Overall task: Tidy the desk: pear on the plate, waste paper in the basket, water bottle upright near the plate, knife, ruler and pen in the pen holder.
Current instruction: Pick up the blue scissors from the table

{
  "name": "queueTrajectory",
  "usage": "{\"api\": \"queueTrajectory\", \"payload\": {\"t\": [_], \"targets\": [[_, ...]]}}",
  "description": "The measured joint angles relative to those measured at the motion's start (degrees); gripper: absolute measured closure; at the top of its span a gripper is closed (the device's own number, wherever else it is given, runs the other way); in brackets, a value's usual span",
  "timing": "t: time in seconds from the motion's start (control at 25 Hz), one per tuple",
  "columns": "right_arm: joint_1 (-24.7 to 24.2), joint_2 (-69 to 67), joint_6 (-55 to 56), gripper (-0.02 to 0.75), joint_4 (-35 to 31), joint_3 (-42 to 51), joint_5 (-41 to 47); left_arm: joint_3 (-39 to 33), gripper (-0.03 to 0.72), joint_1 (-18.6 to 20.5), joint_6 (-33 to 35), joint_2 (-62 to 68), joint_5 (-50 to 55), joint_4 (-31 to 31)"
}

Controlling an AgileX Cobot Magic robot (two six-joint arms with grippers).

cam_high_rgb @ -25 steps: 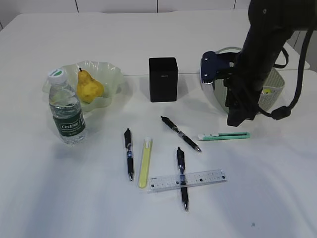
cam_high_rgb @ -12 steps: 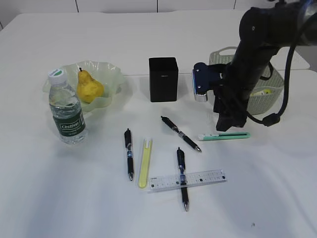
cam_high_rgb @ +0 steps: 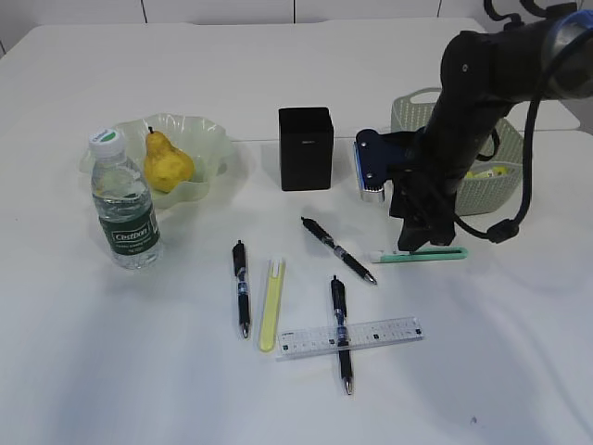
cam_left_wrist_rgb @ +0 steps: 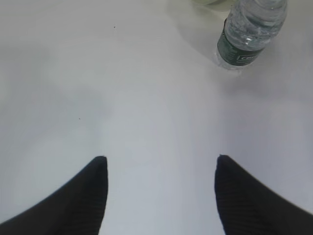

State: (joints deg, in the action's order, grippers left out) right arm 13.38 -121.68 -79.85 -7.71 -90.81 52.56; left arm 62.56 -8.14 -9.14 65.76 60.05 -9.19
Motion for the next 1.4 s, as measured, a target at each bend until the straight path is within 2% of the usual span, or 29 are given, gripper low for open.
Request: {"api": "queueTrajectory", "payload": {"t": [1.4], "targets": [[0.0, -5.5, -0.6, 0.279, -0.2, -0.3, 1.4, 0.0, 0.214, 0.0, 0.0, 0.0, 0.0, 0.2]]}}
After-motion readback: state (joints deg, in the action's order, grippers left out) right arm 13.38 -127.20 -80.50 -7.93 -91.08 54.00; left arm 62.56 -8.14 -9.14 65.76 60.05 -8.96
